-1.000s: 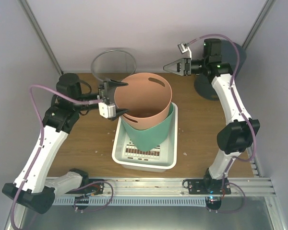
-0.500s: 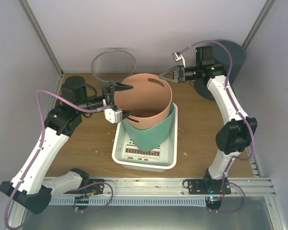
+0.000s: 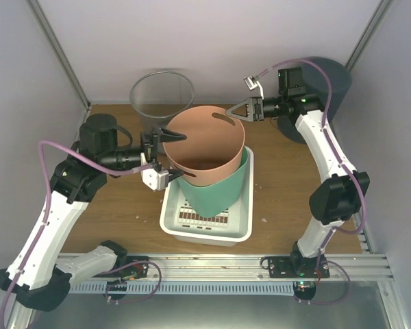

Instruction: Turn the large container upside down

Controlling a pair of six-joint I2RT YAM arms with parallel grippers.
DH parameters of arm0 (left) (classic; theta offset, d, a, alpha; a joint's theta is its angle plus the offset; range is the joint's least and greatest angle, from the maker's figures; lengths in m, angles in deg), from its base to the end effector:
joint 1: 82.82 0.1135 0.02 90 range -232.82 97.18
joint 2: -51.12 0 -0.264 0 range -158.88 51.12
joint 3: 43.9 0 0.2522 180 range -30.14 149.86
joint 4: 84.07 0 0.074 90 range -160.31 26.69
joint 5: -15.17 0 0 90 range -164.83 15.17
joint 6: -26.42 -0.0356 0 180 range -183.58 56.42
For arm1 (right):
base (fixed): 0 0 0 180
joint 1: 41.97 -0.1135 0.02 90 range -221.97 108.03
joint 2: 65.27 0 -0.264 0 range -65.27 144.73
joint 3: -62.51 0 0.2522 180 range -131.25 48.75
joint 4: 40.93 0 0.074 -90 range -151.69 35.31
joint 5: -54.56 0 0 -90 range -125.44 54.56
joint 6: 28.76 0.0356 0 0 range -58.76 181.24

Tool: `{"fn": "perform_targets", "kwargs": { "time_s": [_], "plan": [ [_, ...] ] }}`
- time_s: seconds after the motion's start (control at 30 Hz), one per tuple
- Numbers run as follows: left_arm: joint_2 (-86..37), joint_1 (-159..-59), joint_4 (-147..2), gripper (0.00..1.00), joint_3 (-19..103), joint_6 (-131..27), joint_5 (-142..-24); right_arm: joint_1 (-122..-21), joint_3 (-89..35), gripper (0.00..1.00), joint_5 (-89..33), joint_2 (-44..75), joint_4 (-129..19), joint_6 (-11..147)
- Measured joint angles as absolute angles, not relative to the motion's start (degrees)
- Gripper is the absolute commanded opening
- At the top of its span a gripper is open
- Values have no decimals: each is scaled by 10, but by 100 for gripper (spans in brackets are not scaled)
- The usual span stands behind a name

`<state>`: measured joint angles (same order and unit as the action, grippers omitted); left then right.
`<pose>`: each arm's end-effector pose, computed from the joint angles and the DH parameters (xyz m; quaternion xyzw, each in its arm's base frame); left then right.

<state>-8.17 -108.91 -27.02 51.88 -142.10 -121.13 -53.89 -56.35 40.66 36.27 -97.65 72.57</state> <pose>0.1506 -0.1024 0.4558 0.7349 0.2849 -0.0586 0.6126 0.3621 0.1118 0.3948 -0.2671 0.7106 0.6136 0.2173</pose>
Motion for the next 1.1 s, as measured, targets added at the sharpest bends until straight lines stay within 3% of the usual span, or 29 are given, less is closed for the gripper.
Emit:
{"fn": "perform_targets", "kwargs": {
  "time_s": [0.3,0.8,1.1],
  "plan": [
    [-66,-1090,-240,99,498,-1456,-1184,-545,-540,64,419,343,-973,727],
    [-115,-1087,-273,99,436,-1451,-1141,-544,-383,64,439,200,-864,803],
    [-170,-1018,-306,99,456,-1448,-1118,-544,-303,61,446,126,-771,890]
  ]
}}
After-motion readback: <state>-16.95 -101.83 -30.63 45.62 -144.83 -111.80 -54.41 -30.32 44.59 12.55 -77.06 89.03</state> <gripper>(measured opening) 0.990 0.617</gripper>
